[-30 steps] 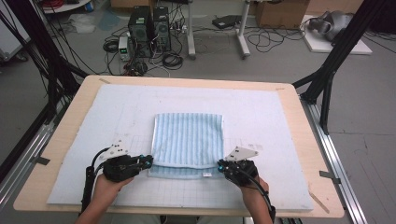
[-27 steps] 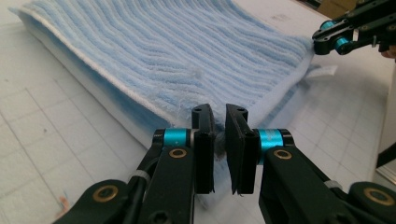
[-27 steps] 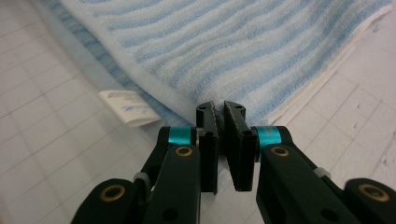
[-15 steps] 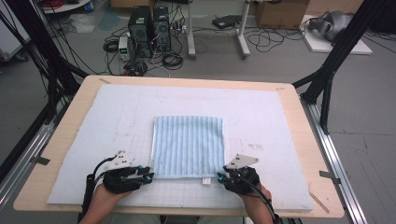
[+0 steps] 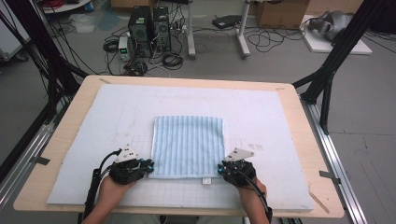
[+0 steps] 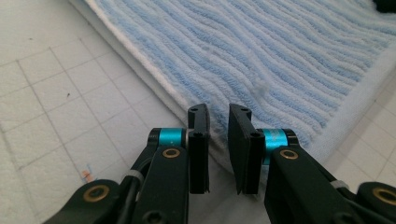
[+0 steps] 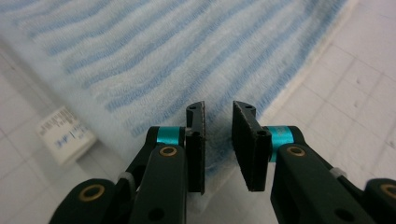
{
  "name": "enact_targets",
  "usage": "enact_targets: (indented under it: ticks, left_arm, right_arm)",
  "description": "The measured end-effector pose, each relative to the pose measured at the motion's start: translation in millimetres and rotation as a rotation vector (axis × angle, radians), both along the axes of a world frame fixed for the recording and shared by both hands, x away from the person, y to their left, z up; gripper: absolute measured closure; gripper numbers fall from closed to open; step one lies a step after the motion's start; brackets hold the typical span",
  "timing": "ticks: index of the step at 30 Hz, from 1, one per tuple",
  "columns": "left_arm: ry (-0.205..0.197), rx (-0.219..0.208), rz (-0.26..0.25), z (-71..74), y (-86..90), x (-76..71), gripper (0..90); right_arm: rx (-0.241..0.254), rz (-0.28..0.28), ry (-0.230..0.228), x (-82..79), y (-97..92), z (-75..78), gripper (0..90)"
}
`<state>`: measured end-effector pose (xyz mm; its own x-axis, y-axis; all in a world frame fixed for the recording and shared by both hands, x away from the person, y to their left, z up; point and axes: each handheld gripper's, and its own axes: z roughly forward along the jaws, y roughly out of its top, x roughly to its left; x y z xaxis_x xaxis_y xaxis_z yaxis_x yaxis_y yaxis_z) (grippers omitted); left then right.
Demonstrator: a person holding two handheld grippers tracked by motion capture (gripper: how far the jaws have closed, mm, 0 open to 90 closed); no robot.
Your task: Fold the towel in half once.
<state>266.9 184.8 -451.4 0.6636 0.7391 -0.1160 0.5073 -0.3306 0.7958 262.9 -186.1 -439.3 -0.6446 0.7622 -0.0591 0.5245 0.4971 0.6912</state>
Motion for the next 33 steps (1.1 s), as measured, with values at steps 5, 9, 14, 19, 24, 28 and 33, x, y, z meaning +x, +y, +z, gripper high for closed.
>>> enact_targets:
  ticks: [5,9,14,19,24,28,33]
  left_arm:
    - [0.008,0.006,0.006,1.4,0.9,-2.4,78.6]
    - [-0.04,-0.04,0.001,4.6,9.6,-3.2,66.9]
    - [-0.128,-0.193,0.029,14.5,22.6,-0.5,46.4]
    - [-0.133,-0.261,0.094,23.2,33.7,6.0,25.8]
    - [-0.147,-0.265,0.099,32.2,41.4,10.6,18.7]
    - [-0.155,-0.267,0.092,36.3,43.8,11.1,18.7]
    - [-0.171,-0.268,0.105,38.6,46.1,10.4,18.7]
  right_arm:
    - [0.019,-0.022,0.011,-5.3,-7.2,0.4,69.8]
    - [0.075,-0.031,0.003,-9.7,-18.2,3.5,58.9]
    - [0.16,-0.087,-0.063,-11.0,-35.8,14.6,37.9]
    - [0.173,-0.133,-0.115,-6.7,-51.0,27.7,21.1]
    - [0.174,-0.163,-0.141,-0.8,-61.5,31.3,11.2]
    - [0.203,-0.174,-0.122,4.8,-66.1,28.3,11.2]
    - [0.202,-0.155,-0.114,8.5,-65.5,27.3,11.2]
